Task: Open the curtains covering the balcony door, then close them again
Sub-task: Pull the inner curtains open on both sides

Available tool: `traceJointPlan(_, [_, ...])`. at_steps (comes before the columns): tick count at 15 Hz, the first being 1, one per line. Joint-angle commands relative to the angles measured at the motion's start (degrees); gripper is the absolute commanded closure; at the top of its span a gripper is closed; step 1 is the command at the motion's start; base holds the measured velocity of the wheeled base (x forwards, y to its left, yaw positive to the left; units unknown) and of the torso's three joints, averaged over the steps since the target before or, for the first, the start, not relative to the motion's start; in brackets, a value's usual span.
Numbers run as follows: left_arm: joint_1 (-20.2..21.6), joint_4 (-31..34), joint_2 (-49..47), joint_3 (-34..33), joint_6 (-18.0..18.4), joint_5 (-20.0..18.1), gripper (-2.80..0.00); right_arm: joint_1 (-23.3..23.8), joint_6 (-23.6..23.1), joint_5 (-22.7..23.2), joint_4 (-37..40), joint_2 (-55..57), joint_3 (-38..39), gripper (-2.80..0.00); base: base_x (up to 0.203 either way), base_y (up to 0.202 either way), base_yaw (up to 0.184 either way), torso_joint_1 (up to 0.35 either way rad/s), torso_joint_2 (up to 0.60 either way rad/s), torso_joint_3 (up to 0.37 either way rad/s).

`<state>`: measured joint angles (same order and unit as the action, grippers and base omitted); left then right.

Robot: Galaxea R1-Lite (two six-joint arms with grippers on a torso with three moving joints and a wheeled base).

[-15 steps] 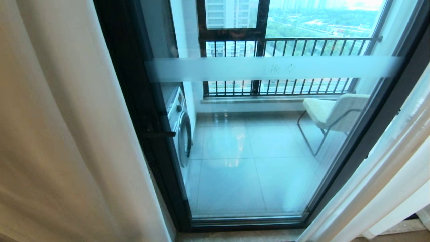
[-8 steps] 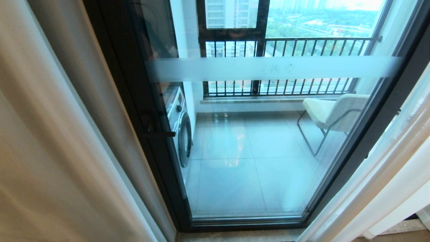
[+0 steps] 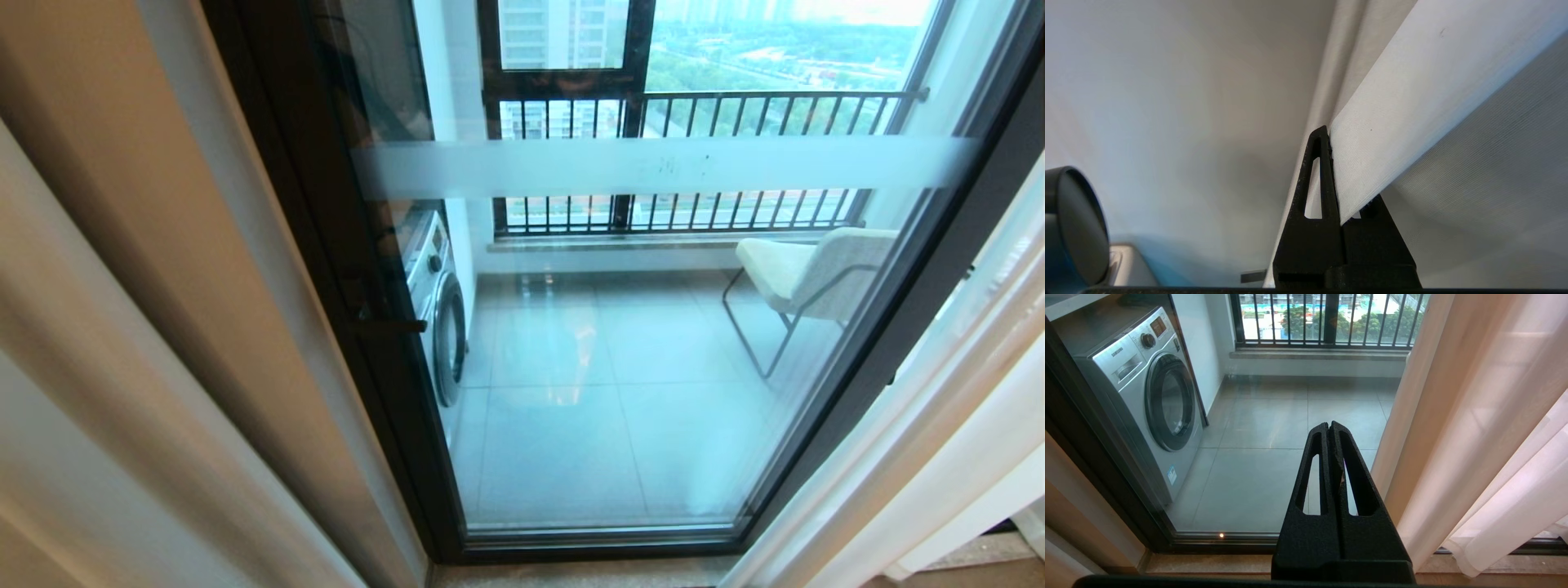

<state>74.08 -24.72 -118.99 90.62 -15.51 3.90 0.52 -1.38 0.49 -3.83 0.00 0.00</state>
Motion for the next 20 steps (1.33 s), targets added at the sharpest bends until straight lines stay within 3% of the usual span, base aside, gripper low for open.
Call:
traceJointPlan(1, [0.3, 0.1, -0.3, 0.1, -0.1, 0.1, 0.0, 0.0, 0.0, 0.0, 0.0, 0.0, 0.0, 0.0, 0.0, 0.0, 0.0, 0.0, 0.0, 0.0])
traceJointPlan(6, [-1.8, 0.2, 5.7, -1.3, -0.1, 0.1, 0.0, 0.0, 0.0, 0.0, 0.0, 0.0, 0.0, 0.0, 0.0, 0.0, 0.0, 0.0, 0.0, 0.0])
traceJointPlan(10, [-7.2, 0.2, 14.9, -6.5, 0.1, 0.1, 0.0, 0.0, 0.0, 0.0, 0.0, 0.0, 0.0, 0.0, 0.0, 0.0, 0.0, 0.0, 0.0, 0.0])
traceJointPlan(18, [-28.7, 0.2, 34.1, -24.9, 0.9, 0.4, 0.0, 0.0, 0.0, 0.0, 0.0, 0.0, 0.0, 0.0, 0.0, 0.0, 0.0, 0.0, 0.0, 0.0])
traceJointPlan(20, [-32.8, 0.2, 37.1, -29.7, 2.6, 0.1, 0.0, 0.0, 0.0, 0.0, 0.0, 0.0, 0.0, 0.0, 0.0, 0.0, 0.0, 0.0, 0.0, 0.0])
